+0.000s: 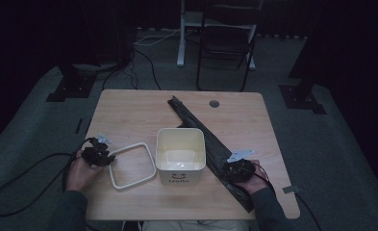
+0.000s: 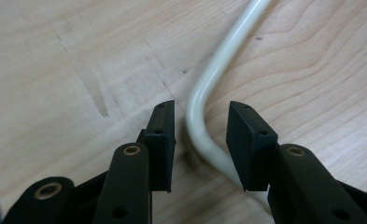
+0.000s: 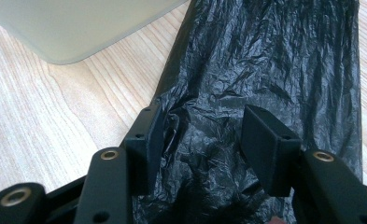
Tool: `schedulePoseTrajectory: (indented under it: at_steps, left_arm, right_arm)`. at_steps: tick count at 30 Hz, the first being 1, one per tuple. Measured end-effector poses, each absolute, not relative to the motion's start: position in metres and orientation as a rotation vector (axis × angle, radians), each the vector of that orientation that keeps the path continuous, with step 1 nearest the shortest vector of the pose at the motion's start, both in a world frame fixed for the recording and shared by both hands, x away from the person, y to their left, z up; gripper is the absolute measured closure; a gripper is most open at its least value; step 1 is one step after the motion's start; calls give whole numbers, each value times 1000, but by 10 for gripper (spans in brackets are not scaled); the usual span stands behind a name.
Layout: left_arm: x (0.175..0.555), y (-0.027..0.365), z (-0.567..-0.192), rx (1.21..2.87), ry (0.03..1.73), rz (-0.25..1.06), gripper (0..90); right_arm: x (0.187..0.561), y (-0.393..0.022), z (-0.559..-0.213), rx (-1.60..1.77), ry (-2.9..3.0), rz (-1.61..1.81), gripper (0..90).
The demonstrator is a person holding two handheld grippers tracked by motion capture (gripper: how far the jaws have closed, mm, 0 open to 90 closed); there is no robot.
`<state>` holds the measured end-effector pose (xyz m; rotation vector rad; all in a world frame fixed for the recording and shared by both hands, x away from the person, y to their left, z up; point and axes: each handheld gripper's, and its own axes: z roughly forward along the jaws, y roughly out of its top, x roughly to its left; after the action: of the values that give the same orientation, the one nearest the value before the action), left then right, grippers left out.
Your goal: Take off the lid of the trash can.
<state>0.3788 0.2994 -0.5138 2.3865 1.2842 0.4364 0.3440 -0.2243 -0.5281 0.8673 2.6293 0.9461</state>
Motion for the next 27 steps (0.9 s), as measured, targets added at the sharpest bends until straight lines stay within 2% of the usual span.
schedulePoseTrajectory:
  at_steps: [14, 27]
  left_arm:
    - [384, 287, -514, 2416, 1257, 518, 749]
    - [393, 280, -510, 2414, 1196, 570, 763]
  right_arm:
    - [344, -224, -528, 866, 2628, 947, 487]
    - [344, -225, -529, 867, 2628, 944, 487]
